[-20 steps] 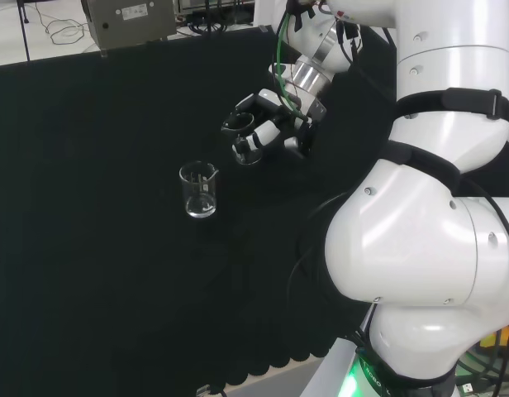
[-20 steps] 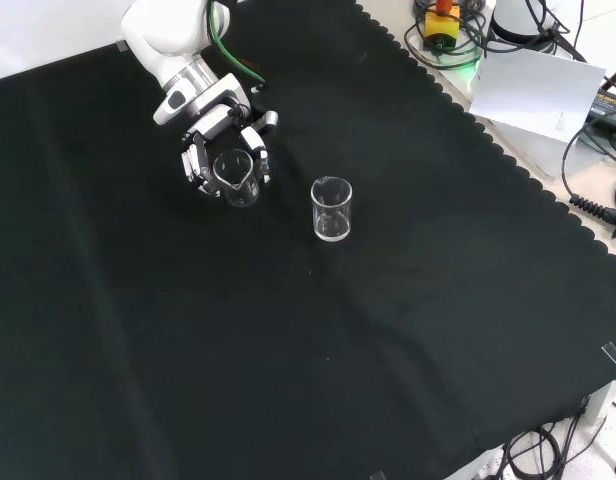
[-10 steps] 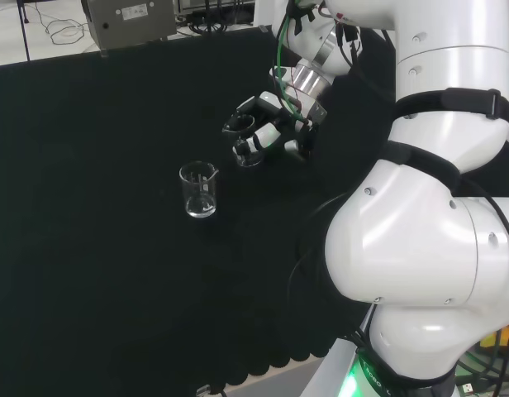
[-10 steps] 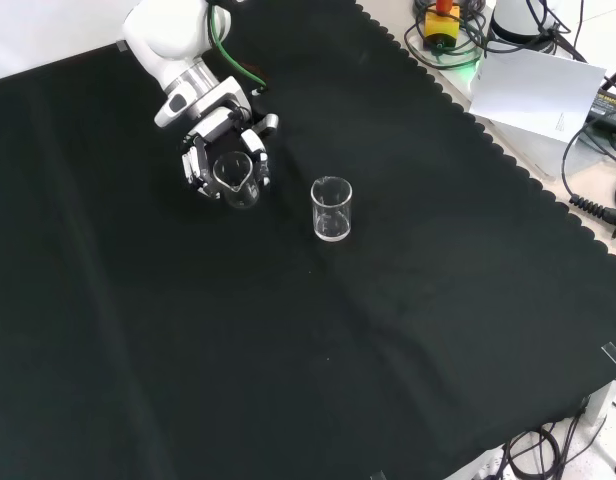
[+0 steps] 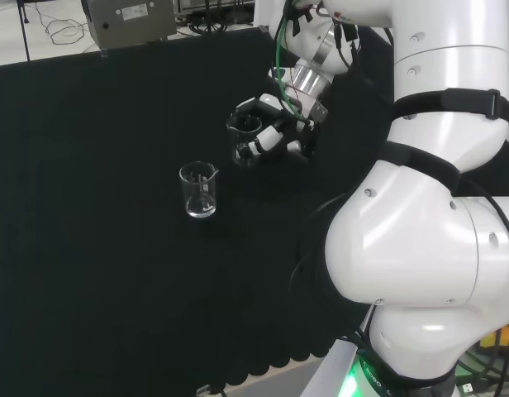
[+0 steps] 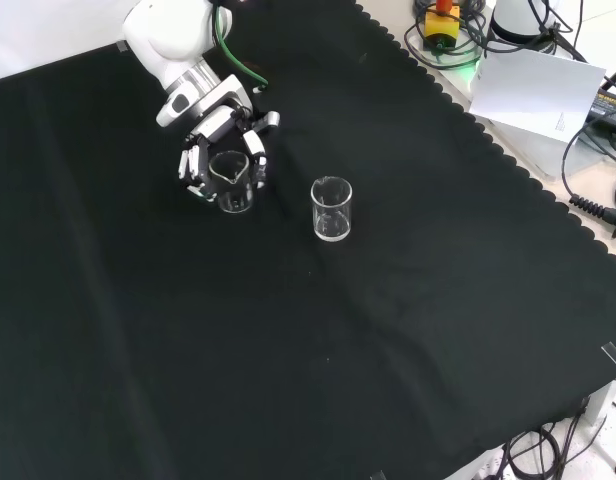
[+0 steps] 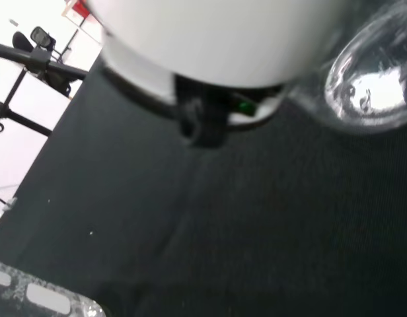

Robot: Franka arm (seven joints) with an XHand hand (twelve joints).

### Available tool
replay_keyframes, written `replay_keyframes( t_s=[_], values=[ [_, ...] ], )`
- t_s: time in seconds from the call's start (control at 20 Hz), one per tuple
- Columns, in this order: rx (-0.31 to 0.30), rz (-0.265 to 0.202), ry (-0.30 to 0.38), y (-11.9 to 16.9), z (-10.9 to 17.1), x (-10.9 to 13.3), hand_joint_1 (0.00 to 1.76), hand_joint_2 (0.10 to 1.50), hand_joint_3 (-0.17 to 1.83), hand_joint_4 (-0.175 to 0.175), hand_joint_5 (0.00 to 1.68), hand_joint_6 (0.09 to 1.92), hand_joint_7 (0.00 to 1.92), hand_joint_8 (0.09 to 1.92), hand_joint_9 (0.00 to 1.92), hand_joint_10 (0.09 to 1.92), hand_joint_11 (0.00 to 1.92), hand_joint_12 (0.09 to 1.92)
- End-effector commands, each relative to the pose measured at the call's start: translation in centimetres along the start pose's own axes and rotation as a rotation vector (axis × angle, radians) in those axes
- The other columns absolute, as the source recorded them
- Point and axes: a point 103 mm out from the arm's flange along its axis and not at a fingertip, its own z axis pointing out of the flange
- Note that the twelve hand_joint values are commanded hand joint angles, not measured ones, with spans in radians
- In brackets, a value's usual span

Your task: Place the beaker back on the table.

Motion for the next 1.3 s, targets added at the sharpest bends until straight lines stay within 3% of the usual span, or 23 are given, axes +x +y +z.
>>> replay_keyframes(
  t_s=[0.05, 0.2, 0.35, 0.75, 1.3],
  values=[
    [0.044, -0.005, -0.064, -0.7, -0.7, 0.7, 1.24, 0.45, 0.78, -0.018, 0.52, 0.85, 0.55, 0.66, 0.86, 0.09, 0.31, 1.28],
    [0.090, 0.016, -0.098, -1.0, -0.8, 1.0, 1.18, 0.43, 0.78, -0.023, 0.41, 0.71, 0.47, 0.67, 0.80, 0.09, 0.23, 1.32],
    [0.097, 0.025, -0.105, -1.4, -1.1, 1.2, 1.15, 0.43, 0.75, -0.027, 0.38, 0.61, 0.44, 0.68, 0.77, 0.09, 0.21, 1.33],
    [0.017, 0.033, -0.167, -3.3, -5.2, 5.2, 1.03, 0.46, 0.64, -0.038, 0.29, 0.22, 0.17, 0.66, 0.56, 0.09, 0.05, 1.39],
    [-0.042, 0.075, -0.250, -7.1, -8.4, 10.9, 0.99, 0.48, 0.62, -0.038, 0.30, 0.11, 0.12, 0.65, 0.52, 0.09, 0.02, 1.40]
  ],
)
